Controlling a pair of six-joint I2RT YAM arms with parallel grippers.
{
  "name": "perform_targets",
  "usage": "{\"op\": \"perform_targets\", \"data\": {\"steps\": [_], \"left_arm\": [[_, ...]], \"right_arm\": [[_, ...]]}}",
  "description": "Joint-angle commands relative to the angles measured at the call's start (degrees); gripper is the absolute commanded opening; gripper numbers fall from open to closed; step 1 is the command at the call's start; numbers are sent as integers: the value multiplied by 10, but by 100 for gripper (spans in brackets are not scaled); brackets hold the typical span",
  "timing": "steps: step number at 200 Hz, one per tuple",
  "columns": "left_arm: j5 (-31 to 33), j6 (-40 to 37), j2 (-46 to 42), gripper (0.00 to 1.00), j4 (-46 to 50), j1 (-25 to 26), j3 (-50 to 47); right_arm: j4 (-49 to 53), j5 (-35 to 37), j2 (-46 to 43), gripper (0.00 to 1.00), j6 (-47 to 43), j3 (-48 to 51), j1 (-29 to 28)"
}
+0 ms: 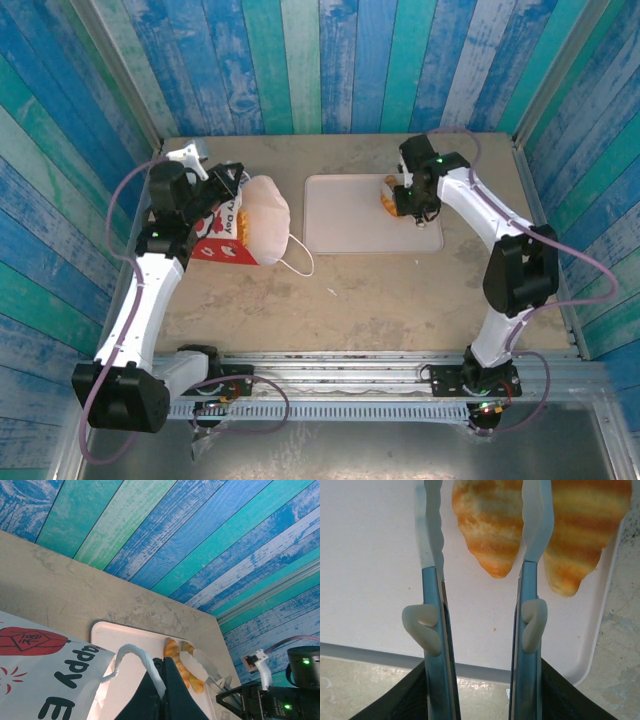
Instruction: Take the fake bread out of the paper bag
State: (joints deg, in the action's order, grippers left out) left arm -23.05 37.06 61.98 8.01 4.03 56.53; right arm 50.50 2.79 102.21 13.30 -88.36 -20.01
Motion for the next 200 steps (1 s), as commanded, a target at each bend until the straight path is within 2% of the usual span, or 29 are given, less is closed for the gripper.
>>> {"op": "perform_targets", "data": {"steps": [1, 54, 103, 120, 141, 162, 200], "left_arm": [[4, -12, -18, 4, -1, 1, 6], [17, -25, -27, 3, 5, 1, 3], [28, -40, -32, 2, 8, 1, 2], [36, -42, -34, 2, 14, 1, 4], [44, -52, -38, 2, 25, 1, 8], [59, -68, -41, 2, 43, 1, 14], [111, -104, -41, 0, 115, 1, 40]], "right_arm": [[-6, 1, -48, 49, -12, 8, 3], [-72, 4, -164, 49, -38, 70, 8], [-213, 3, -294, 51, -50, 191, 9], [-253, 3, -323, 53, -57, 227, 9], [-254, -9, -336, 53, -76, 237, 9], [-237, -66, -331, 54, -105, 228, 10], [-228, -276, -310, 53, -148, 219, 9]]}}
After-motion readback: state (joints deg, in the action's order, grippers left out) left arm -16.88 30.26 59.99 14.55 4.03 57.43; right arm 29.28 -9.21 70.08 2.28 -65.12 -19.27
